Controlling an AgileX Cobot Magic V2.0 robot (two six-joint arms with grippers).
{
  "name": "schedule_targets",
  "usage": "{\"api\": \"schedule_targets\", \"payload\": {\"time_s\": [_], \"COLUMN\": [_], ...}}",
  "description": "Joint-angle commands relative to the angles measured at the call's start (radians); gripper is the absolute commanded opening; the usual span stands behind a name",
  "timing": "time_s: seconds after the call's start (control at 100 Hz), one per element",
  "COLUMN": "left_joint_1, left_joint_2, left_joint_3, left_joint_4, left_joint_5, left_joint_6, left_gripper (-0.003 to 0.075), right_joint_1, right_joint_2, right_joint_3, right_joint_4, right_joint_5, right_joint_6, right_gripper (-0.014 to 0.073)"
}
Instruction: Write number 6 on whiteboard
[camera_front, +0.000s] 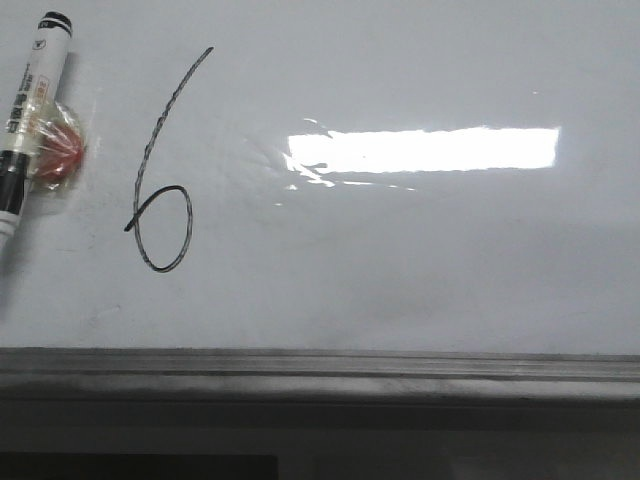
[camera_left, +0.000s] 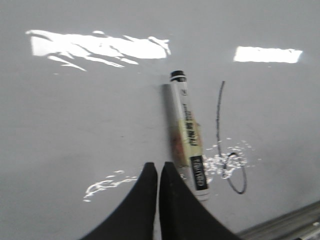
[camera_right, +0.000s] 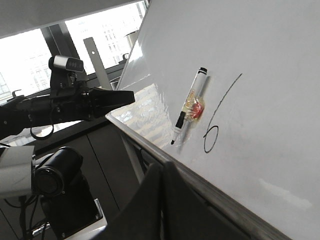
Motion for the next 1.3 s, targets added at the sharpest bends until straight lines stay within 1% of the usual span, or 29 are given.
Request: {"api": "schedule_targets", "payload": {"time_s": [0.0, 0.13, 0.31, 0.5, 0.61, 0.67, 0.77, 1.29], "left_joint_1": [0.074, 0.189, 0.326, 0.424, 0.433, 0.433, 0.433, 0.433], "left_joint_2": [0.002, -0.04, -0.133, -0.169, -0.169, -0.169, -0.169, -0.169], "left_joint_3": [-0.027, -0.015, 0.075, 0.202, 0.285, 0.275, 0.28, 0.28], "left_joint_4": [0.002, -0.009, -0.07, -0.093, -0.093, -0.093, -0.093, -0.093], "left_joint_5": [-0.06, -0.06, -0.06, -0.083, -0.14, -0.046, -0.003, -0.003], "left_joint_6": [0.054, 0.111, 0.116, 0.116, 0.116, 0.116, 0.116, 0.116], "left_gripper": [-0.0019, -0.0019, -0.0019, -0.0019, -0.0019, -0.0019, -0.0019, -0.0019], "right_joint_1": [-0.003, -0.003, -0.003, -0.003, -0.003, -0.003, -0.003, -0.003], "right_joint_2": [0.009, 0.009, 0.009, 0.009, 0.009, 0.009, 0.009, 0.009], "right_joint_3": [-0.025, -0.025, -0.025, -0.025, -0.025, -0.025, -0.025, -0.025], "right_joint_4": [-0.008, -0.008, -0.008, -0.008, -0.008, -0.008, -0.008, -0.008], "right_joint_5": [-0.082, -0.082, -0.082, -0.079, -0.077, -0.077, -0.077, -0.077], "right_joint_6": [-0.011, -0.011, -0.011, -0.011, -0.011, -0.011, -0.011, -0.011], "right_gripper": [-0.0064, -0.0064, -0.0064, -0.0064, -0.0064, -0.0064, -0.0064, -0.0064]}}
